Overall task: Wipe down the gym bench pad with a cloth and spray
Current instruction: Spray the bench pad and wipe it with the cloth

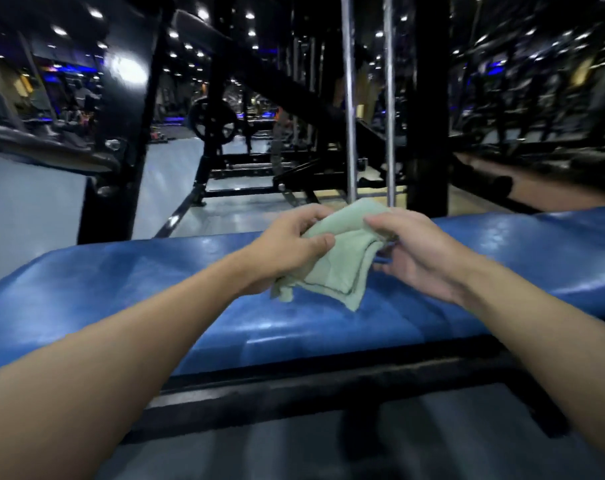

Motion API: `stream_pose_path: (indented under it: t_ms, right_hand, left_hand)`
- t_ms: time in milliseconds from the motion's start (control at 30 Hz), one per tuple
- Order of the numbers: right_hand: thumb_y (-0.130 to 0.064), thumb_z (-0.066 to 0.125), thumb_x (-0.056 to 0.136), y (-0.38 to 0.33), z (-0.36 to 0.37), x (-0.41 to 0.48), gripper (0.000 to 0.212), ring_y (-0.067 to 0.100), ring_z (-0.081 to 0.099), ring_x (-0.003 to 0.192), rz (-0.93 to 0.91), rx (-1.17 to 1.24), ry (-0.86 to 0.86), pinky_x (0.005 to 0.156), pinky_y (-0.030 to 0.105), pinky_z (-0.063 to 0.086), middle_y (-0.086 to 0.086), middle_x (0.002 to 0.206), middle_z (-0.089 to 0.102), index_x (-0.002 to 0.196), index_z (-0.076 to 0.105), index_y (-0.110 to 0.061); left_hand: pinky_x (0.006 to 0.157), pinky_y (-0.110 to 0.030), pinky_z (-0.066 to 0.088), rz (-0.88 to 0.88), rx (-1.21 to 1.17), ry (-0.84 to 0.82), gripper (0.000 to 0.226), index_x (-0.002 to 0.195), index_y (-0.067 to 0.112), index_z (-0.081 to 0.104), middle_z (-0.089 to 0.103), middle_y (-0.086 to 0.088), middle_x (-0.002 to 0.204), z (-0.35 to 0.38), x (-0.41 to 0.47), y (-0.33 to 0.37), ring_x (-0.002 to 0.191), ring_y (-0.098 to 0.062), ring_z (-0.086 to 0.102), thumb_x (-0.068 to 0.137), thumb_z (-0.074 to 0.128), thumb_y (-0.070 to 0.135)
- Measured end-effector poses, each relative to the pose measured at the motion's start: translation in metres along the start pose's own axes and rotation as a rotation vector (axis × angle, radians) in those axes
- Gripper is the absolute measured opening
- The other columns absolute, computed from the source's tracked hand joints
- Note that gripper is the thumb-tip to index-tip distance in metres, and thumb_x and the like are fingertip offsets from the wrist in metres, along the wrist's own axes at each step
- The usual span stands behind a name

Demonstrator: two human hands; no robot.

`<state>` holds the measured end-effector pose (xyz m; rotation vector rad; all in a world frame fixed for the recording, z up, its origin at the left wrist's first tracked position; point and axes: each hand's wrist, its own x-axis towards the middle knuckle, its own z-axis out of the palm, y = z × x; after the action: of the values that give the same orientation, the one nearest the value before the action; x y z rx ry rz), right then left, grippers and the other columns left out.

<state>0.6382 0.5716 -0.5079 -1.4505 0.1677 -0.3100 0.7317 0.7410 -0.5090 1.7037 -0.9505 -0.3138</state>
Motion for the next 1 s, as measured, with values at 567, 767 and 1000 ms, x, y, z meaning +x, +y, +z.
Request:
stream_pose_path:
  t_ms: [567,767,1000]
  right_hand:
    - [0.004,0.053,0.09,-0.174,-0.285,-0.044,0.023,0.025,0.06,0.079,0.155,-0.017,0.588,0.061,0.029,0.044,0.013,0.091,0.066,0.109,0.063,-0.007]
    - [0.003,0.048,0.092,-0.357,-0.368,-0.188,0.025,0.021,0.067,0.084,0.263,-0.006,0.926,0.073,0.032,0.045,0.002,0.088,0.068,0.101,0.06,-0.017]
    - [0.0,0.052,0.094,-0.539,-0.448,-0.392,0.02,0.021,0.066,0.079,0.3,-0.116,1.301,0.073,0.032,0.046,0.004,0.089,0.067,0.097,0.063,-0.017]
  left_hand:
    - [0.046,-0.023,0.05,-0.184,-0.077,-0.487,0.004,0.088,0.012,0.068,0.071,0.001,0.065,0.242,0.23,0.215,0.055,-0.01,0.066,0.091,0.068,0.01]
    - [0.054,-0.021,0.048,0.01,0.081,-0.62,0.009,0.091,0.011,0.066,0.065,-0.002,0.074,0.351,0.269,0.424,0.066,-0.014,0.06,0.084,0.066,0.005]
    - [0.061,-0.015,0.051,0.233,-0.026,-0.883,0.031,0.097,0.025,0.067,0.07,0.006,0.083,0.5,0.241,0.672,0.069,0.0,0.063,0.066,0.063,0.022]
